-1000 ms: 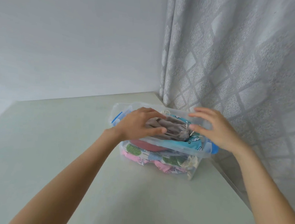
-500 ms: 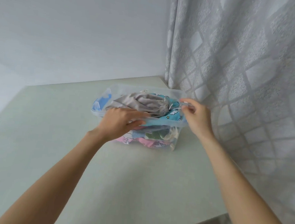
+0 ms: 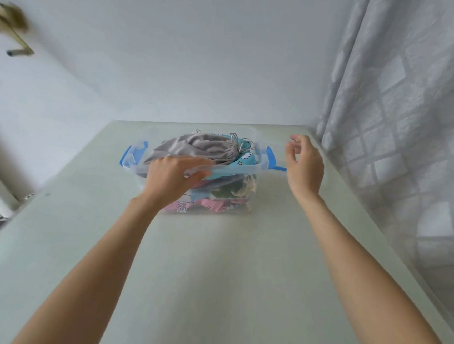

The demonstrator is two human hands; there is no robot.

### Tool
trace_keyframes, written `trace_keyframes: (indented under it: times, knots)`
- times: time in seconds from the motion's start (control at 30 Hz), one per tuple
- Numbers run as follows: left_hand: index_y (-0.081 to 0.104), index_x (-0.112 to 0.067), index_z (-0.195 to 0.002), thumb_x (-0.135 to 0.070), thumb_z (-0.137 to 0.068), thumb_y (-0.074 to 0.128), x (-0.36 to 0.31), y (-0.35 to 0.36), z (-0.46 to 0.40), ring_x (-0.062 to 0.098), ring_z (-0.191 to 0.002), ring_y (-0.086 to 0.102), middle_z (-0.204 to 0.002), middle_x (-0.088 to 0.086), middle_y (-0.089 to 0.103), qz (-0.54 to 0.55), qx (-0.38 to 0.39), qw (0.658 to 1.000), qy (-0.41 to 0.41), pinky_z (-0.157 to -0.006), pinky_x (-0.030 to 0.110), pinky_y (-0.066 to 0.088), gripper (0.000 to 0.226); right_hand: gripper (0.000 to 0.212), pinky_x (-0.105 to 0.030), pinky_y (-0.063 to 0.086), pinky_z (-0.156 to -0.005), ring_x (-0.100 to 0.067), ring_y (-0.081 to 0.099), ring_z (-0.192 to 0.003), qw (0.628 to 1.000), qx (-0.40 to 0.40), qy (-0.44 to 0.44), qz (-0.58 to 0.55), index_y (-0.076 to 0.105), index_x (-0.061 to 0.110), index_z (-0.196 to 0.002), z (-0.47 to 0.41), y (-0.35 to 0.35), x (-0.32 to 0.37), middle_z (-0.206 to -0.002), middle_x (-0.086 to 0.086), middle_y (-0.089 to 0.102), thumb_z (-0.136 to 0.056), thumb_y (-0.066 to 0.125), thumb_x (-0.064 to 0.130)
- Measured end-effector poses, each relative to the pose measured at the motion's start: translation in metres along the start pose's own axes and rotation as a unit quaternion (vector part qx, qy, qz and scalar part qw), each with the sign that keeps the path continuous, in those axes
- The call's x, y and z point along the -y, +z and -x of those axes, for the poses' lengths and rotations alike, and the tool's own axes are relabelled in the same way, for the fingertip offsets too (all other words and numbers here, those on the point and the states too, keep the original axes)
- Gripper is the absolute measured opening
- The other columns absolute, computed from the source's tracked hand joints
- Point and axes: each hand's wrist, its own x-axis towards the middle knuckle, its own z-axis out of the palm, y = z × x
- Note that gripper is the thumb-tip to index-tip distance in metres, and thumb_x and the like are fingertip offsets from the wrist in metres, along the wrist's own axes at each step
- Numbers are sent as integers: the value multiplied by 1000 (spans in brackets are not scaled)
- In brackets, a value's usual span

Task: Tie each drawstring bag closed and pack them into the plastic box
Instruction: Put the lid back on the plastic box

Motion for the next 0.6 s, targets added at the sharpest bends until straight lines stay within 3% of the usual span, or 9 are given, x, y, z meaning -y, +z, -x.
trace_keyframes:
  times: [0.07, 0.13, 0.23, 0.33, 0.43, 0.6]
  knots:
    - [73, -34, -99, -42, -76, 62, 8, 4, -5, 10, -48, 42, -64, -2, 71, 1, -1, 1000, 4, -52, 23, 38, 27, 23, -34, 42, -81, -25, 59, -101, 997, 51, 13, 50, 61, 14, -112, -5, 2, -35, -110, -5, 66, -91, 52, 15]
    - [72, -35, -99, -48, -77, 56, 16, 7, -11, 8, -48, 40, -65, -4, 71, 2, -12, 1000, 15, -50, 22, 38, 31, 34, -35, 40, -92, -29, 53, -114, 976, 176, 4, 132, 59, 15, -121, -7, 11, -66, -124, -8, 60, -87, 59, 13]
    - [72, -36, -99, -51, -78, 50, 23, 12, -15, 6, -48, 40, -64, -5, 70, -3, -20, 999, 38, -48, 20, 33, 35, 51, -36, 34, -101, -30, 46, -124, 931, 276, -29, 239, 49, 16, -133, -7, 29, -91, -135, -11, 52, -85, 64, 26]
    - [73, -33, -97, -48, -79, 52, 24, 12, -15, 3, -49, 41, -64, -7, 70, -7, -40, 997, 68, -45, 14, 26, 32, 47, -37, 35, -97, -32, 47, -118, 923, 270, -38, 274, 52, 17, -130, -11, 40, -97, -128, -12, 53, -86, 61, 32]
    - [72, -34, -98, -48, -80, 52, 23, 12, -14, 1, -51, 42, -65, -9, 70, -17, -45, 996, 76, -47, 10, 24, 30, 30, -37, 36, -92, -33, 46, -112, 936, 243, -36, 253, 60, 12, -117, -17, 46, -94, -116, -15, 57, -89, 59, 24]
    - [71, -36, -101, -48, -80, 56, 21, 11, -14, 9, -51, 55, -69, -9, 71, -33, -21, 997, 65, -48, 9, 23, 28, 23, -38, 39, -86, -36, 48, -107, 986, 103, 26, 127, 62, 4, -107, -28, 28, -64, -109, -19, 59, -89, 58, 17]
